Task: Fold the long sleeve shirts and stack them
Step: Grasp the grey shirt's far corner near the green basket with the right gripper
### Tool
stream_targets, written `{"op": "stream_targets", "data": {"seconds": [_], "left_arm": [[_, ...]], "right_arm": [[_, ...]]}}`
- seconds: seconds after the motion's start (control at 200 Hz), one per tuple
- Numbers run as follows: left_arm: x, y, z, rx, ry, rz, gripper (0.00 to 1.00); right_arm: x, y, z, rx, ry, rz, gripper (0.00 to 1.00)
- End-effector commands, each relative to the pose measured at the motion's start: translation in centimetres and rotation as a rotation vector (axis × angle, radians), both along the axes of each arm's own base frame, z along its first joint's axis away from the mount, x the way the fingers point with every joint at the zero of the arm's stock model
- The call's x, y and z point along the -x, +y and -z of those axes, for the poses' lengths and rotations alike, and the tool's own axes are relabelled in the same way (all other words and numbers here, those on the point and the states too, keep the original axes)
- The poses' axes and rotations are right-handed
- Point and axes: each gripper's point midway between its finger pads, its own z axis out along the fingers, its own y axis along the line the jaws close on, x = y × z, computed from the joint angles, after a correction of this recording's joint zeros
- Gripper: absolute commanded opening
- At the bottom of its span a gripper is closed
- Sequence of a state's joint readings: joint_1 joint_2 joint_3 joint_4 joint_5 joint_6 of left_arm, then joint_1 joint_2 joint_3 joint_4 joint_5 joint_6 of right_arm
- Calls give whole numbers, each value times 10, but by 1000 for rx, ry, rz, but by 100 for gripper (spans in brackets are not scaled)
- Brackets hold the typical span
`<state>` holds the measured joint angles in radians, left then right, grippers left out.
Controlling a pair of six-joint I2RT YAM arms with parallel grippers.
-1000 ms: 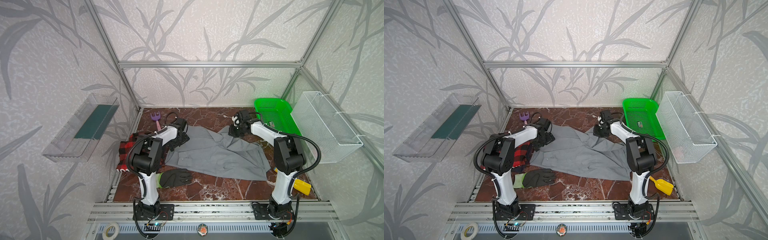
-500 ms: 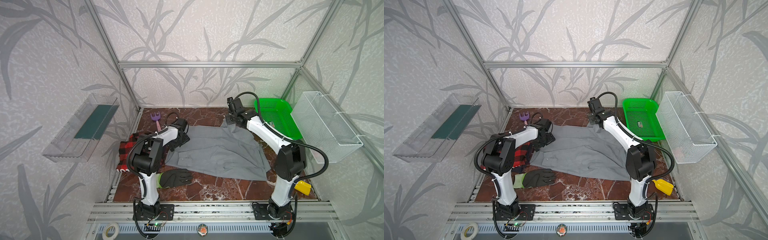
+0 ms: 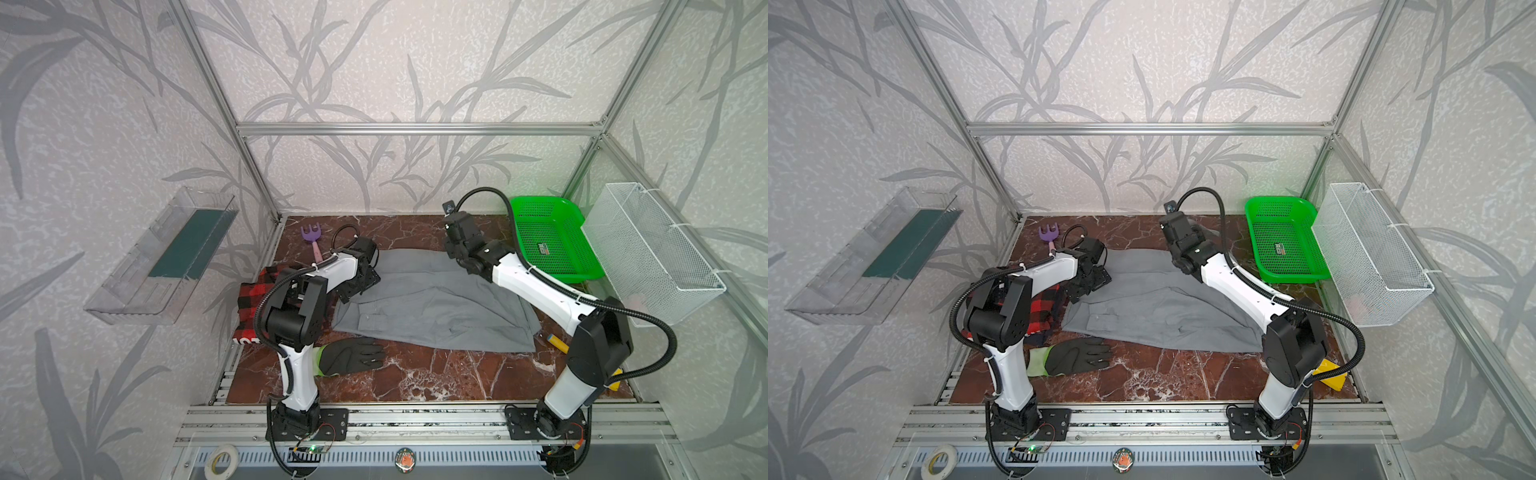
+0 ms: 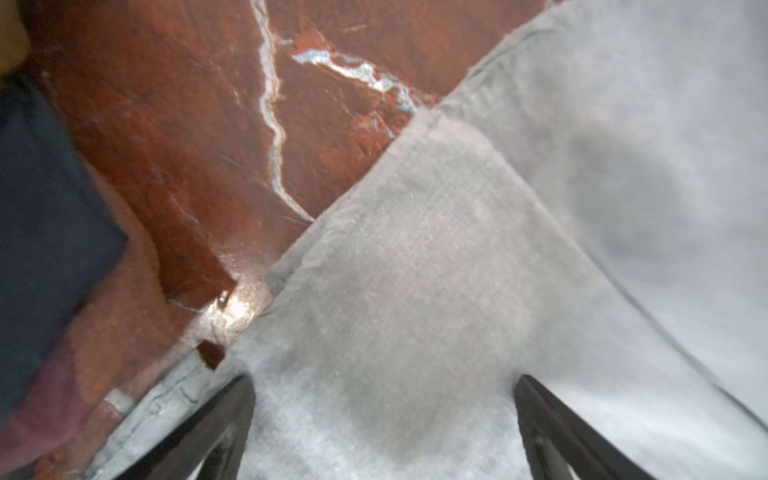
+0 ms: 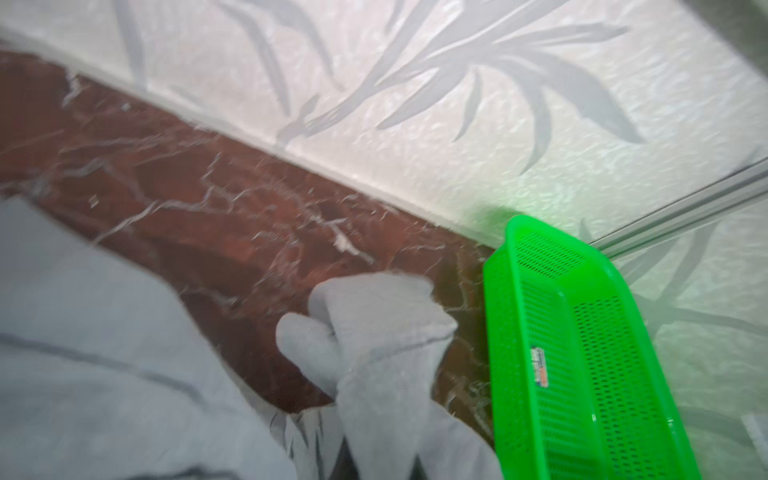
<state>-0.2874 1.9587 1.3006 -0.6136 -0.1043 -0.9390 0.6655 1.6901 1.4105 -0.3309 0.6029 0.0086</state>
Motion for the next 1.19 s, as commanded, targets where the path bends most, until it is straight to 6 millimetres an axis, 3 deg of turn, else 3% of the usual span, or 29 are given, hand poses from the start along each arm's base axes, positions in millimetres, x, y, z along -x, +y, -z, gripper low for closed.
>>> {"op": "stream_targets", "data": {"seconds": [0.0, 0.12, 0.2, 0.255, 0.31, 0.365, 0.45, 0.56, 0.64, 0.705, 0.86, 1.19], "left_arm": [[39, 5, 45, -5, 178, -28, 99], [38, 6, 40, -8, 167, -32, 99], [38, 6, 38, -8, 163, -33, 99], [38, 6, 38, -10, 164, -31, 99], [38, 6, 37, -10, 161, -32, 99], [37, 5, 38, -4, 161, -33, 99], [37, 5, 38, -1, 161, -33, 99], [37, 6, 37, -4, 161, -33, 99], [37, 5, 37, -4, 160, -29, 99], [37, 5, 37, -6, 160, -28, 99], [36, 5, 38, -1, 161, -29, 99], [35, 5, 37, -4, 156, -26, 99]], "right_arm": [[34, 5, 37, -76, 124, 26, 9], [66, 26, 76, -214, 313, -35, 18], [88, 43, 91, -284, 415, -81, 27], [97, 47, 93, -327, 457, -96, 35], [96, 37, 81, -327, 423, -53, 45], [87, 25, 61, -330, 369, -36, 55], [65, 0, 33, -367, 331, 14, 62], [36, -22, 32, -407, 369, 81, 66], [18, -33, 48, -462, 421, 133, 67], [1, -38, 80, -508, 496, 188, 68], [-30, -51, 126, -568, 629, 292, 70], [-65, -46, 172, -546, 609, 289, 67]]}}
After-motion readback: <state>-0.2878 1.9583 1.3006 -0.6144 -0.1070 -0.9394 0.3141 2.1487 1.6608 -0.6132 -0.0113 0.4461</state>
